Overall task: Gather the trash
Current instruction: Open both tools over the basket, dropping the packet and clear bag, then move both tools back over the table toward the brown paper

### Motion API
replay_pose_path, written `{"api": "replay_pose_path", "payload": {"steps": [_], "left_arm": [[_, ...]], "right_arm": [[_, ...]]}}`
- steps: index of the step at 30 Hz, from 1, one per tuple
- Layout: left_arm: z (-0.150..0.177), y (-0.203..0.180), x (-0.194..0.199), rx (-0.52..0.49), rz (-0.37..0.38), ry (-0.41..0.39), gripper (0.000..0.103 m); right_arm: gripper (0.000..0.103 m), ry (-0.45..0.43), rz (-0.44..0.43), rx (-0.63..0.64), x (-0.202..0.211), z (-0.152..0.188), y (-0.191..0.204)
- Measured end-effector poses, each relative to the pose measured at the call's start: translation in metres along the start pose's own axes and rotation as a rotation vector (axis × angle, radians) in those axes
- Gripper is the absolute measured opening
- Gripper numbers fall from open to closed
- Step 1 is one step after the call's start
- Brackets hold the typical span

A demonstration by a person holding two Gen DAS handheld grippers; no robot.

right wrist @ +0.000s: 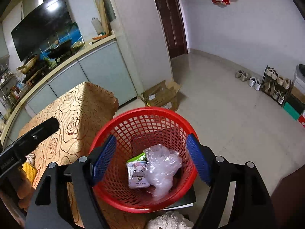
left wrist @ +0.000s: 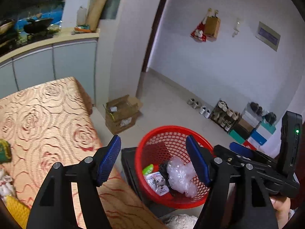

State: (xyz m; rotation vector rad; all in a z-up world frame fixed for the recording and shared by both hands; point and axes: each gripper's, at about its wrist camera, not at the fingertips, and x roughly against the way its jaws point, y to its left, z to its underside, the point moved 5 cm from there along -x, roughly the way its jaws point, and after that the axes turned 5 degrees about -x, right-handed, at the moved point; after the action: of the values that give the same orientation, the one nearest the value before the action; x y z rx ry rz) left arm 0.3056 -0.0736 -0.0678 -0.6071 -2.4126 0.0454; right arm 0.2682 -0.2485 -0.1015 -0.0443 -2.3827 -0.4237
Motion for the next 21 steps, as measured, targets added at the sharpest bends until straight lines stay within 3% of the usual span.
{"api": "replay_pose_path", "payload": {"steps": [14, 21], "left_arm": [[0.004, 0.032, 0.067, 0.015, -0.153, -0.084, 0.072], [0.014, 0.052, 0.105, 0.024, -0.242, -0.117, 0.072]], "right_arm": [[0.074, -0.13, 0.016, 0.082, 0.042, -0.007, 0.039], [0.074, -0.134, -0.023, 0.129, 0.05, 0.002, 0.067]]}}
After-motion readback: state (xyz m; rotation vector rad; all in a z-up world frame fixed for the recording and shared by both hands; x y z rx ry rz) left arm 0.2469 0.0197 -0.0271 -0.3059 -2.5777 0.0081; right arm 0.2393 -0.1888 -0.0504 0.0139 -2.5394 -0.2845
